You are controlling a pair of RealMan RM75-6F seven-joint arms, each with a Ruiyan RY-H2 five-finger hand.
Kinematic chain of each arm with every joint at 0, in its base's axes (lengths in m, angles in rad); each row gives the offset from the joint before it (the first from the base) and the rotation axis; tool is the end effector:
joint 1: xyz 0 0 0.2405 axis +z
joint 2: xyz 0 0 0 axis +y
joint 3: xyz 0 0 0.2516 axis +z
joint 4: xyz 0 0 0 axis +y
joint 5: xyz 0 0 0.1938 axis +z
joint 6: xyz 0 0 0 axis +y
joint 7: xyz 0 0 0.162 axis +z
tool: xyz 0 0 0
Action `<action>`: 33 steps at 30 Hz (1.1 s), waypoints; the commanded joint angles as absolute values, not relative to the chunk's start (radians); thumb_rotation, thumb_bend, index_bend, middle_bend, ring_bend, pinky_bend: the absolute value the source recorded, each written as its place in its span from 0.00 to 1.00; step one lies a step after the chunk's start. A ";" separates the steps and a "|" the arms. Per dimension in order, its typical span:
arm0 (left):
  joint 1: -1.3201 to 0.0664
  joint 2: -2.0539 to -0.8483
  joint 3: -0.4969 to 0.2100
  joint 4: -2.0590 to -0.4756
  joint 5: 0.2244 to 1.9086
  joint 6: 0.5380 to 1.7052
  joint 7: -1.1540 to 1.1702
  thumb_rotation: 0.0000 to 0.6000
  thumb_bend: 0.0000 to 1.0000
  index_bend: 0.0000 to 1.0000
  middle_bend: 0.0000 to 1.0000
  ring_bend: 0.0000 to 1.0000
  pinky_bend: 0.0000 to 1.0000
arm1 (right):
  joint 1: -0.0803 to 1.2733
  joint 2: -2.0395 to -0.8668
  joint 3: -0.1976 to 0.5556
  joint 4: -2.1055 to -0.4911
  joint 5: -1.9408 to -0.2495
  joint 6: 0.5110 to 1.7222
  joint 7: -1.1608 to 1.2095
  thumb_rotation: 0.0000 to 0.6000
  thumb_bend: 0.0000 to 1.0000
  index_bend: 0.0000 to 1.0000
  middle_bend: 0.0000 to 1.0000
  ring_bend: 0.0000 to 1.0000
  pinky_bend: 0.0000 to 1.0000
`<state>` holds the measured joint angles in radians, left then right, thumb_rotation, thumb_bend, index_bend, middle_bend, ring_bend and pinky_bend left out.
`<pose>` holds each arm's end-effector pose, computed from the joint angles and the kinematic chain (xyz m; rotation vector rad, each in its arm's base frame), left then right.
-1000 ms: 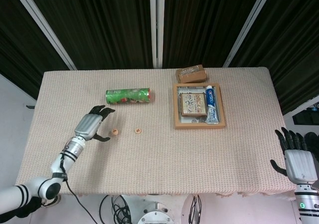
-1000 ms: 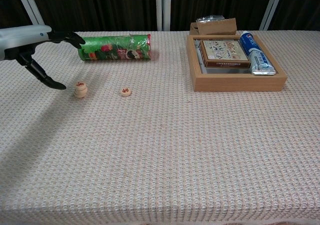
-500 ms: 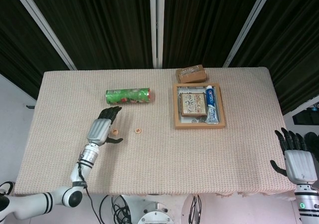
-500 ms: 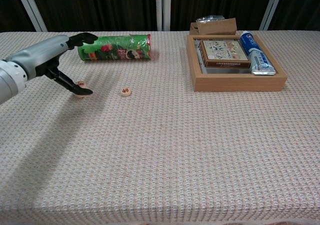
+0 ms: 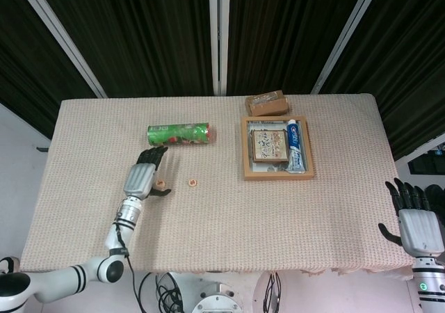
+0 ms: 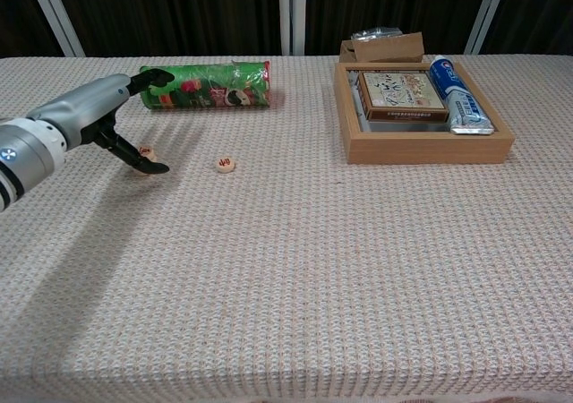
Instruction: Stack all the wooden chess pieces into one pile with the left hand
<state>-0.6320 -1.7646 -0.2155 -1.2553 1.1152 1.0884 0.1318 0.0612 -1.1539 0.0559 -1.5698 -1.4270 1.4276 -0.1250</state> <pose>-0.1771 0.3482 -0.0349 -1.5491 -1.1903 -1.0693 -0.3243 -0.1907 0.1619 1.3797 -0.8895 0.7236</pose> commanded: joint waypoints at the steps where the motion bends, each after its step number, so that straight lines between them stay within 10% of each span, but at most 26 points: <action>1: -0.633 -1.775 -0.221 -1.238 1.118 1.086 0.126 1.00 0.02 0.00 0.02 0.00 0.00 | 0.062 -1.153 0.056 -1.570 -1.426 1.426 -0.125 1.00 0.17 0.00 0.00 0.00 0.00; 33: -0.624 -1.769 -0.242 -1.188 1.125 1.053 0.102 1.00 0.05 0.00 0.02 0.00 0.00 | 0.064 -1.158 0.051 -1.574 -1.423 1.418 -0.140 1.00 0.17 0.00 0.00 0.00 0.00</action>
<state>-0.6236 -1.7692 -0.2414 -1.1886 1.1250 1.0534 0.1020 0.0637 -1.1578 0.0512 -1.5740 -1.4229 1.4182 -0.1405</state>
